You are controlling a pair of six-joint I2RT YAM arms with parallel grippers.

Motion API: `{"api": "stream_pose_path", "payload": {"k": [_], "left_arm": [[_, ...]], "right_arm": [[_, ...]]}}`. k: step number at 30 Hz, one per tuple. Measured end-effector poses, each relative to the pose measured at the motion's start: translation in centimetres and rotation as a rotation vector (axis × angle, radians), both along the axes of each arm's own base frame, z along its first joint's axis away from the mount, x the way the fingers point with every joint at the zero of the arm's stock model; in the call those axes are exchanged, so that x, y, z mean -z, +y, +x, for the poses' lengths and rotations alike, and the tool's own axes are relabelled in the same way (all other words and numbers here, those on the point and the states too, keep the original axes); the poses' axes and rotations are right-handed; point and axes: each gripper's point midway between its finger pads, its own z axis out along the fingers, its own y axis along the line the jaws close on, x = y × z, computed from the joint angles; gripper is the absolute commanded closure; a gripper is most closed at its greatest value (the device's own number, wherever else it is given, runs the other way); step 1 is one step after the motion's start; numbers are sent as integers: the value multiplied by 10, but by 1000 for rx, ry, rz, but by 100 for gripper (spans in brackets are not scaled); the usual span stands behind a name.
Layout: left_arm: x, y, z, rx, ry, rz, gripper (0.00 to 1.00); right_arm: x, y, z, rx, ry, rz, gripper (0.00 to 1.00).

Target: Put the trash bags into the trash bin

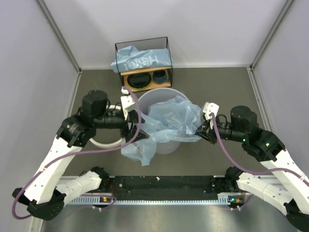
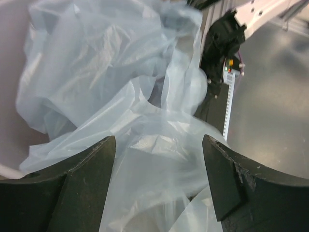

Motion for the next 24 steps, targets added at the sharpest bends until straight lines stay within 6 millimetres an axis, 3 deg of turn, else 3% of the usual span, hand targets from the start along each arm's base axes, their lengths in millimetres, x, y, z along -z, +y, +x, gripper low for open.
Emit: {"api": "stream_pose_path", "payload": {"k": [2,3,6,9,18,24], "left_arm": [[17,-3,0,2,35,30,45],[23,-3,-1,2,46,39,69],[33,0,-5,9,42,59,100],[37,9,-12,20,-6,81,100],[64,57,-38,15,-228,213,100],[106,85,-23,-82,-252,376,100]], "right_arm": [[-1,-1,0,-2,-11,-2,91],[-1,-2,-1,-2,-14,-3,91],[0,-5,-1,2,-27,-14,94],[4,-11,1,27,-38,-41,100],[28,-31,8,106,-58,-132,100],[42,-36,18,148,-50,-179,100]]}}
